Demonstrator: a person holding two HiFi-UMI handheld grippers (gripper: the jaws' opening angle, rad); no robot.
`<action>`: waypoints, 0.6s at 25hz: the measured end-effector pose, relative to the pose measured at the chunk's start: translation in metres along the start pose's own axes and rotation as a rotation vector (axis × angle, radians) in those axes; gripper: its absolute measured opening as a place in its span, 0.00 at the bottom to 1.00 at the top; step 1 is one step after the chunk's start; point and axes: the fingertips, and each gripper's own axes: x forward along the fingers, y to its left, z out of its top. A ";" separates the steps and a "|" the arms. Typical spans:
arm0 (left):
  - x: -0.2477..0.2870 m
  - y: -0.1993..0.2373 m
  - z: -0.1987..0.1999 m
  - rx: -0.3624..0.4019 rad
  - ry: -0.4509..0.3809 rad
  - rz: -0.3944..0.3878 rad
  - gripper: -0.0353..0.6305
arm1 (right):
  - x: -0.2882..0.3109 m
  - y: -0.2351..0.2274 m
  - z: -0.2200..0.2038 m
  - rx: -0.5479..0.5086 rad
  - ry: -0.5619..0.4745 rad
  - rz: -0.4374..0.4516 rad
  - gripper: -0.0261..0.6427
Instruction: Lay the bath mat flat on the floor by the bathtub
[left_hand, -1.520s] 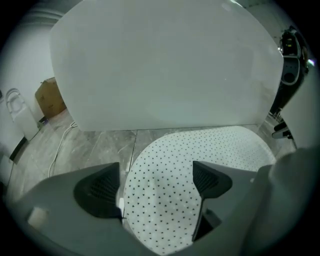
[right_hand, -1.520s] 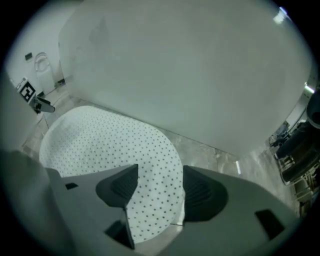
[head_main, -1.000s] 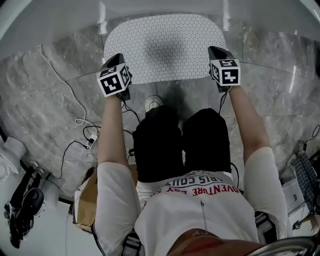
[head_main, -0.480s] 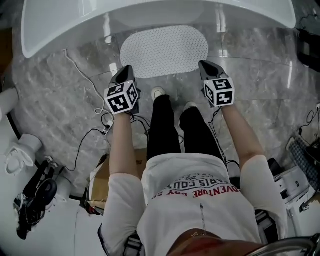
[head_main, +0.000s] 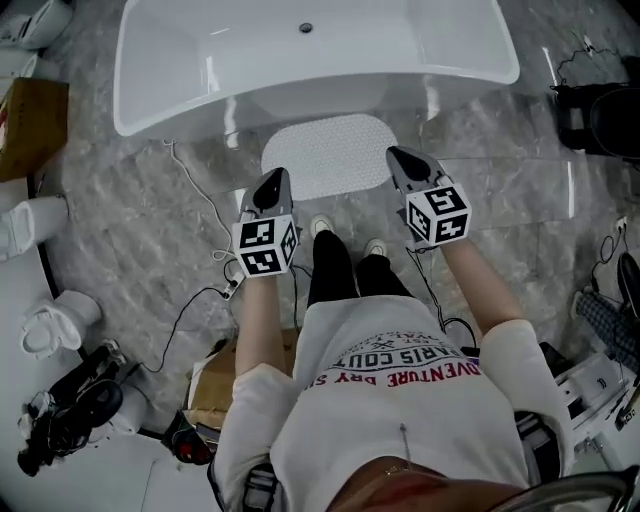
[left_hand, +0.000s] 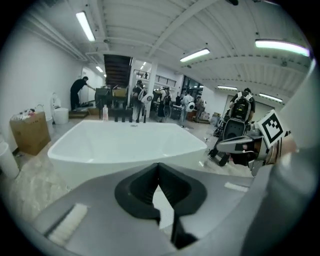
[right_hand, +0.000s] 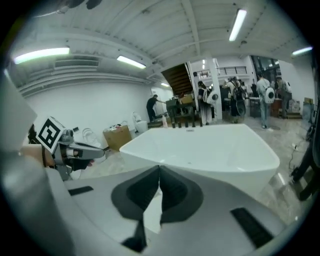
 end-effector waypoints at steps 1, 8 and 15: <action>-0.011 -0.006 0.020 0.022 -0.038 -0.004 0.07 | -0.010 0.006 0.021 -0.031 -0.037 0.001 0.06; -0.102 -0.028 0.146 0.117 -0.300 -0.036 0.07 | -0.079 0.050 0.136 -0.211 -0.256 -0.018 0.06; -0.171 -0.045 0.219 0.208 -0.505 -0.058 0.07 | -0.133 0.080 0.199 -0.248 -0.426 -0.014 0.05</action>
